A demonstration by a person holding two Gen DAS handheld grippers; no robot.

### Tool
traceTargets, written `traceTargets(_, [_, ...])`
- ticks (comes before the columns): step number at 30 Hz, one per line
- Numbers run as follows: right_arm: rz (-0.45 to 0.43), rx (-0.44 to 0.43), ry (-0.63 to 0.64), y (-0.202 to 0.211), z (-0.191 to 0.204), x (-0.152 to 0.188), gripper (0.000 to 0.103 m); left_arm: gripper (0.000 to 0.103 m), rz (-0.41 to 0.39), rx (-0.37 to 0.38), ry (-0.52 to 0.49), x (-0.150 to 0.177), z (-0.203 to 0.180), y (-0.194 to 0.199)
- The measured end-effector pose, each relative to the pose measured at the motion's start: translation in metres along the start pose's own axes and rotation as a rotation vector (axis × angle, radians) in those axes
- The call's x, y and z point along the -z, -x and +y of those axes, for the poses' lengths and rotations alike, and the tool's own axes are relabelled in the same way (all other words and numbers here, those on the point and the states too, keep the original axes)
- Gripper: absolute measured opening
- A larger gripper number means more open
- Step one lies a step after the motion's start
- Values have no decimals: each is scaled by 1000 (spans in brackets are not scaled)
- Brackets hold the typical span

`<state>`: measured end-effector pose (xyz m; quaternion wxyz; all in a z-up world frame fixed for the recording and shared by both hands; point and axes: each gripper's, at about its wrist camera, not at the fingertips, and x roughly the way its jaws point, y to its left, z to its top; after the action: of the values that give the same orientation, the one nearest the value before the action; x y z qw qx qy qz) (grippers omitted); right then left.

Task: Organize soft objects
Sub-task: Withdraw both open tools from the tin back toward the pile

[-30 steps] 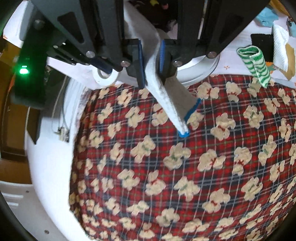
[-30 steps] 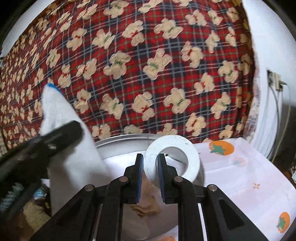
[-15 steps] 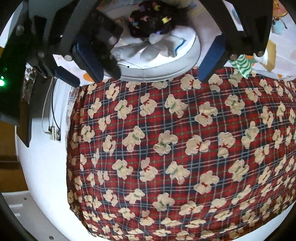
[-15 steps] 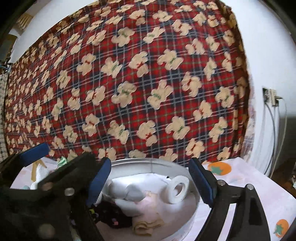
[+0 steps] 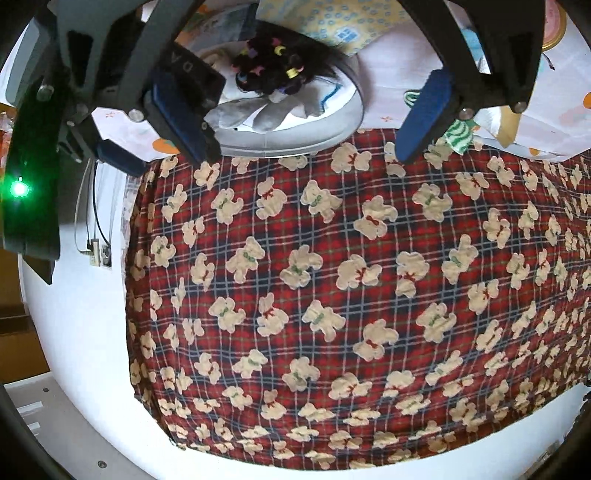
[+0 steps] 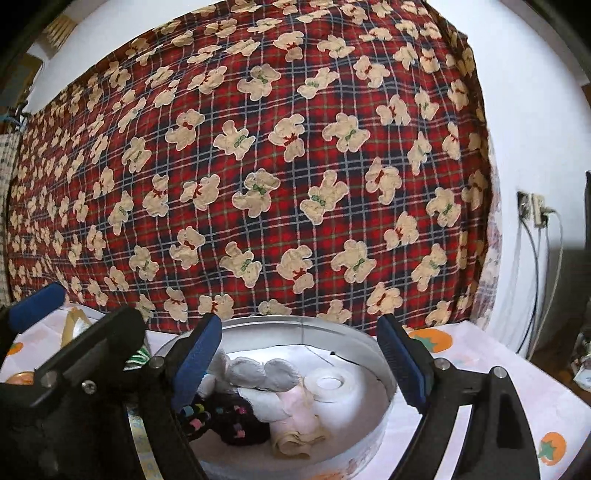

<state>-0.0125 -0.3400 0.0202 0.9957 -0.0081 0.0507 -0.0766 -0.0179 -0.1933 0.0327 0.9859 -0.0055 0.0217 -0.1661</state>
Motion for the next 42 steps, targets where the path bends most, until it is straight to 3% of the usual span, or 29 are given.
traceTargets(10, [-10, 20, -77, 19, 4, 2, 87, 103, -76, -14, -48, -3, 5, 30])
traceTargets(24, [-43, 65, -101, 51, 21, 4, 87, 103, -72, 23, 5, 1, 36, 65])
traceTargets(31, [-17, 67, -218, 61, 18, 8, 87, 103, -55, -11, -1, 5, 53, 73])
traceTargets(42, [12, 48, -256, 82, 62, 15, 88, 103, -32, -31, 47, 10, 92, 87])
